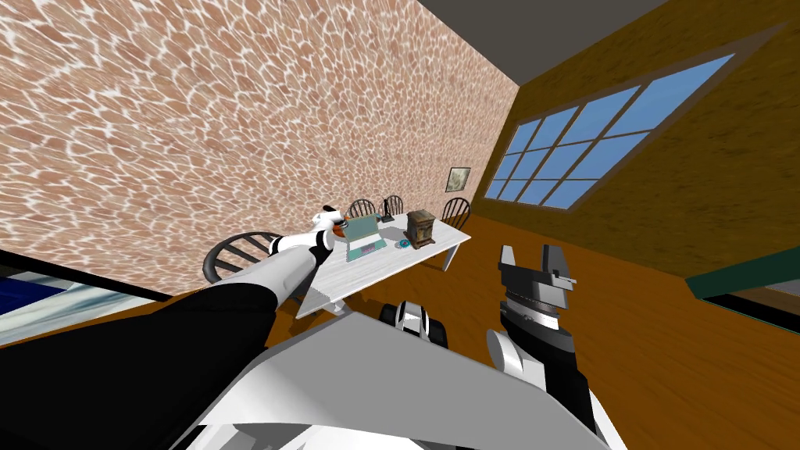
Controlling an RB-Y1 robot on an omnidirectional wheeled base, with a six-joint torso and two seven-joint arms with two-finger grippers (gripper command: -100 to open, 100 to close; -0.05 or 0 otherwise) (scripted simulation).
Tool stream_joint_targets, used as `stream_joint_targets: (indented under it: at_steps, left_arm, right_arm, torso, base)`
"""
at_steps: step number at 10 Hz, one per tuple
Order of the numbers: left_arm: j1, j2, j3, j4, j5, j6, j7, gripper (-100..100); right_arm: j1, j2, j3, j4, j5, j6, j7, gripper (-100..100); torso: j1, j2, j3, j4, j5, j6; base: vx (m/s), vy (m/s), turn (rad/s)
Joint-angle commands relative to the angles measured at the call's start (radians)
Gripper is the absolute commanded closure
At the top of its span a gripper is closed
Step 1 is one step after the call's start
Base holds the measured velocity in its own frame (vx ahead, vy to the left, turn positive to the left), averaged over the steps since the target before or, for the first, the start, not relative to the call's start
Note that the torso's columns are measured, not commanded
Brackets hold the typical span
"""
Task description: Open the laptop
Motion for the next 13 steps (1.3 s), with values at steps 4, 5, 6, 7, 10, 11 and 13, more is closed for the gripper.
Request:
stream_joint_targets:
  at_steps: [4,5,6,7,10,11,13]
  left_arm:
    - [-0.022,-0.057,0.043,-0.041,-0.159,0.026,0.121,100]
    - [-0.022,-0.057,0.043,-0.041,-0.186,0.026,0.121,100]
    - [-0.036,-0.077,0.059,-0.048,-0.216,0.032,0.164,100]
    - [-0.036,-0.077,0.059,-0.048,-0.251,0.032,0.168,100]
    - [-0.049,-0.098,0.076,-0.055,-0.325,0.039,0.214,100]
    - [-0.050,-0.098,0.074,-0.048,-0.315,0.037,0.214,100]
    - [-0.021,-0.107,0.069,-0.057,-0.308,-0.020,0.217,100]
  right_arm:
    - [0.000,0.000,0.000,0.000,0.000,0.000,0.000,0]
    - [0.000,0.000,0.000,0.000,0.000,0.000,0.000,0]
    - [0.000,0.000,0.000,0.000,0.000,0.000,0.000,0]
    - [0.000,0.000,0.000,0.000,0.000,0.000,0.000,0]
    - [0.000,0.000,0.000,0.000,0.000,0.000,0.000,0]
    - [0.000,0.000,0.000,0.000,0.000,0.000,0.000,0]
    - [0.000,0.000,0.000,0.000,0.000,0.000,0.000,0]
  torso:
    - [-0.002,-0.002,-0.001,0.000,-0.001,-0.002]
    - [-0.003,0.000,0.000,0.000,-0.001,0.001]
    - [-0.002,0.000,0.000,0.000,-0.001,0.000]
    - [-0.001,0.001,0.000,0.000,-0.001,0.002]
    - [-0.003,0.001,0.001,0.001,-0.002,-0.002]
    - [-0.004,-0.001,-0.001,0.001,-0.002,-0.002]
    - [-0.003,-0.002,-0.001,-0.001,-0.001,-0.002]
  base:
    - [-0.073,0.054,-0.059]
    - [-0.067,0.050,-0.067]
    - [-0.093,0.064,-0.108]
    - [-0.095,0.064,-0.079]
    - [-0.073,0.042,-0.053]
    - [-0.006,0.004,0.012]
    - [0.017,-0.052,0.080]
